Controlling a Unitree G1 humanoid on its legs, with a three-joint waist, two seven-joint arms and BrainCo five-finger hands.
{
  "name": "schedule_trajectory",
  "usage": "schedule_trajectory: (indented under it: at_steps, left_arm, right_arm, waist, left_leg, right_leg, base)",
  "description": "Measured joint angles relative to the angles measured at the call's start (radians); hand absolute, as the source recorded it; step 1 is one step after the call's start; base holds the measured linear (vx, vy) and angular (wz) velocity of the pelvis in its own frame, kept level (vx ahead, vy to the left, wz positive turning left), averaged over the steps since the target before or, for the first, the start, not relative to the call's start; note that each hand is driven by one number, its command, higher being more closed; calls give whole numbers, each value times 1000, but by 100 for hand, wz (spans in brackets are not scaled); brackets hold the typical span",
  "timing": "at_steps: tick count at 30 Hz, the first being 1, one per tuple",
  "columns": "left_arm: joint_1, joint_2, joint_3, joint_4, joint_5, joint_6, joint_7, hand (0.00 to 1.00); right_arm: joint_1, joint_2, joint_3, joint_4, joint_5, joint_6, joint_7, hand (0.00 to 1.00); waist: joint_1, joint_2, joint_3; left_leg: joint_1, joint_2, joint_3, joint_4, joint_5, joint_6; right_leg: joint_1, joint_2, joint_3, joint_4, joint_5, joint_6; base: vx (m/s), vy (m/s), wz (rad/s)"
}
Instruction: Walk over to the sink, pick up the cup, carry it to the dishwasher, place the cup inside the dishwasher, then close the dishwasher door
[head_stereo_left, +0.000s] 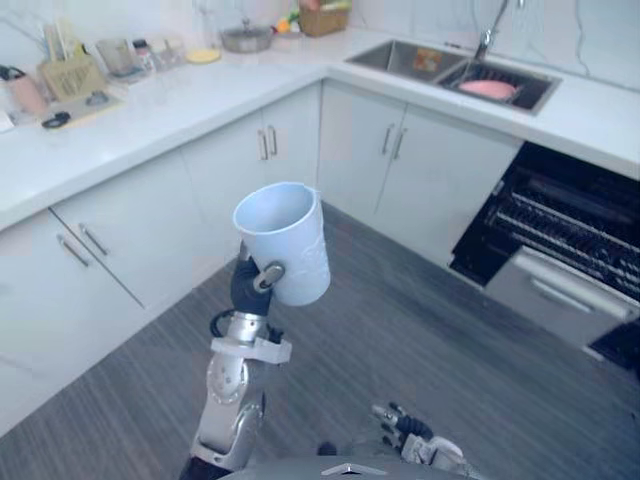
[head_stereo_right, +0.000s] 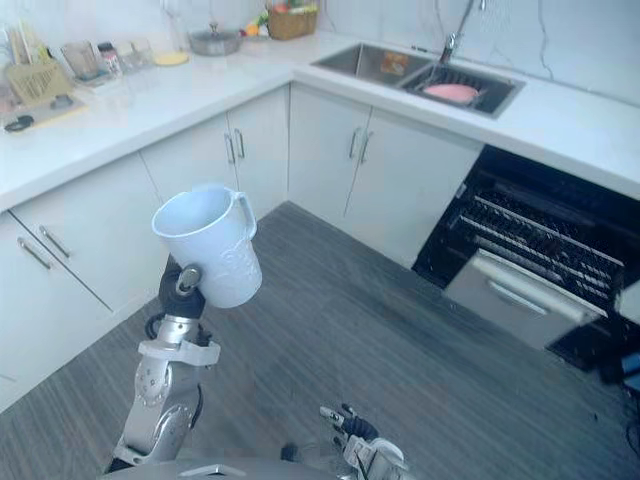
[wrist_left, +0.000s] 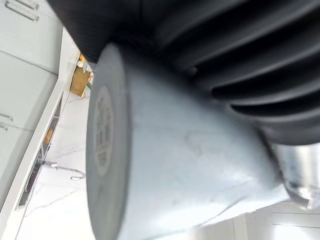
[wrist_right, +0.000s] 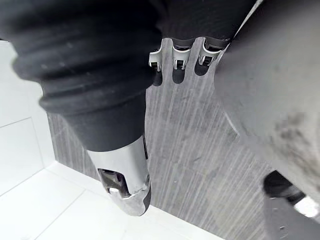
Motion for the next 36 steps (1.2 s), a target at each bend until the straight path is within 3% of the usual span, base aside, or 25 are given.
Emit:
schedule_trajectory:
  at_steps: [3,5,7,8,9,10,11,12,13,14,15,16,17,18,19,20,21,23,26,27,28,29,31,33,36]
  left_arm:
    - [-1,1,22,-12,-38,-22,-61,100]
    - [-1,5,21,-19,-39,-21,-82,100]
    - [-1,18,5,-66,-47,-16,-98,100]
    - [-2,32,4,-98,-54,-19,-112,100]
    - [-9,58,3,-96,-55,-17,-123,100]
    - [-13,64,2,-98,-57,-15,-129,100]
    - [-26,73,1,-105,-61,-15,-147,100]
    - [-33,85,-4,-113,-78,-15,-163,100]
    - [-36,90,-7,-116,-80,-15,-165,100]
    - [-45,104,-21,-117,-90,-16,-164,100]
    - [-50,110,-28,-117,-92,-17,-162,100]
    - [-54,117,-47,-117,-93,-21,-150,100]
    - [-54,114,-65,-116,-92,-22,-129,100]
    - [-57,112,-76,-114,-84,-22,-112,100]
    - [-68,109,-87,-110,-66,-24,-94,100]
    - [-103,109,-100,-91,-41,-34,-70,100]
    - [-120,109,-99,-85,-34,-35,-58,100]
    - [-147,110,-74,-62,-38,-40,-5,100]
    - [-148,108,-53,-30,-53,-15,0,100]
    - [-148,105,-53,-23,-55,-10,-9,100]
    - [-148,104,-52,-22,-56,-7,-19,100]
    - [-140,86,-51,-9,-58,-5,-35,100]
    - [-125,62,-65,-6,-58,15,-68,100]
    - [-121,54,-89,-18,-53,16,-81,100]
    - [-87,52,-90,-53,-45,21,-97,100]
  right_arm:
    - [-47,15,-6,2,61,-91,-45,0]
    - [-68,23,-17,-4,83,-136,-62,0]
    - [-78,36,-21,-22,83,-198,-72,0]
    - [-78,44,-29,-36,79,-238,-94,0]
    - [-76,81,-48,-34,34,-301,-123,0]
    - [-67,93,-50,-35,17,-352,-129,0]
    - [-33,113,-56,-42,-15,-448,-132,0]
    - [-11,134,-67,-72,-40,-522,-147,0]
    - [11,143,-71,-122,-47,-528,-172,0]
    - [48,170,-77,-228,-79,-590,-222,0]
    - [65,183,-64,-277,-160,-694,-270,0]
    - [96,182,-33,-423,-259,-804,-330,0]
    - [89,180,-32,-527,-390,-806,-402,0]
    - [84,182,-46,-533,-402,-819,-409,0]
    - [92,185,-71,-527,-315,-782,-360,0]
    - [103,196,-107,-462,-245,-781,-306,0]
    - [125,198,-121,-454,-216,-781,-288,0]
    - [177,201,-129,-526,-169,-784,-279,0]
    - [174,199,-130,-676,-158,-788,-288,0]
    - [170,199,-128,-715,-158,-797,-297,0]
    - [168,199,-124,-743,-158,-808,-306,0]
    - [154,190,-121,-754,-161,-818,-325,0]
    - [97,190,-129,-794,-160,-833,-368,0]
    - [87,190,-100,-866,-163,-836,-392,0]
    - [87,192,-102,-933,-164,-838,-402,0]
  waist:
    - [39,-1,-3]
    - [42,-4,-6]
    - [53,-15,-10]
    - [59,-27,-9]
    - [51,-53,-31]
    - [42,-62,-41]
    - [40,-78,-40]
    - [36,-100,-42]
    - [33,-109,-42]
    - [27,-122,-38]
    - [24,-127,-33]
    - [13,-129,-25]
    - [2,-127,-23]
    - [-10,-116,-21]
    - [-28,-111,-31]
    - [-46,-91,-40]
    - [-56,-91,-40]
    - [-95,-94,-33]
    - [-94,-78,-15]
    - [-89,-76,-11]
    - [-85,-95,-11]
    - [-75,-82,-1]
    - [-72,-43,8]
    - [-67,-38,8]
    - [-68,-32,-4]
  left_leg:
    - [-118,-58,143,-382,-102,12]
    - [-103,-127,135,-648,-75,18]
    - [-92,-205,44,-910,21,-18]
    - [-84,-224,13,-910,138,-22]
    - [-78,-246,34,-871,126,50]
    - [-86,-245,48,-843,102,69]
    - [-87,-238,76,-788,50,74]
    - [-67,-239,104,-764,7,85]
    - [-43,-243,118,-767,-11,89]
    - [20,-253,150,-794,-33,94]
    - [62,-261,169,-820,-42,96]
    - [141,-269,217,-859,-68,100]
    - [222,-270,274,-886,-101,107]
    - [267,-263,303,-904,-120,103]
    - [311,-247,319,-924,-133,95]
    - [356,-219,326,-944,-137,77]
    - [369,-210,329,-956,-134,66]
    - [434,-194,357,-1007,-128,48]
    - [513,-155,389,-1020,-149,11]
    - [543,-137,405,-1019,-167,-20]
    - [572,-139,416,-1013,-190,-55]
    - [607,-119,427,-1012,-218,-88]
    - [630,-93,446,-1014,-209,-79]
    - [657,-85,469,-973,-178,-54]
    - [617,-34,466,-784,-121,-6]
  right_leg:
    - [110,-3,80,-82,-6,28]
    - [139,-16,130,-80,-25,54]
    - [167,-37,221,-61,-84,47]
    - [184,-48,279,-36,-148,47]
    - [187,-77,316,-2,-175,69]
    - [177,-87,328,22,-176,73]
    - [162,-90,354,85,-177,97]
    - [134,-100,344,181,-176,147]
    - [112,-106,332,251,-170,185]
    - [50,-119,303,426,-127,280]
    - [6,-133,283,527,-87,337]
    - [-84,-185,240,723,33,402]
    - [-172,-250,165,902,71,351]
    - [-231,-294,97,988,65,269]
    - [-275,-321,31,1020,45,215]
    - [-312,-328,-38,996,21,194]
    - [-330,-330,-62,965,12,199]
    - [-359,-331,-159,700,-12,203]
    - [-318,-293,-276,394,1,161]
    - [-296,-283,-312,275,47,156]
    - [-262,-289,-341,145,144,158]
    - [-234,-260,-376,144,171,32]
    - [-249,-229,-369,194,108,20]
    - [-263,-211,-344,265,14,24]
    - [-224,-200,-357,261,-39,26]
  base:
    - [585,-74,-64]
    - [507,81,-69]
    - [545,201,-107]
    - [642,294,-118]
    - [547,244,-84]
    - [556,228,-55]
    - [561,199,-51]
    - [548,191,-56]
    - [503,169,-60]
    - [432,160,-56]
    - [383,149,-91]
    - [360,162,-120]
    - [262,119,-139]
    - [234,115,-114]
    - [235,74,-68]
    - [238,59,-33]
    - [326,31,-22]
    - [325,-49,-36]
    - [386,-145,-57]
    - [407,-182,-38]
    - [408,-184,-45]
    - [303,-137,-53]
    - [315,-168,-52]
    - [232,-180,-53]
    - [213,-114,-67]
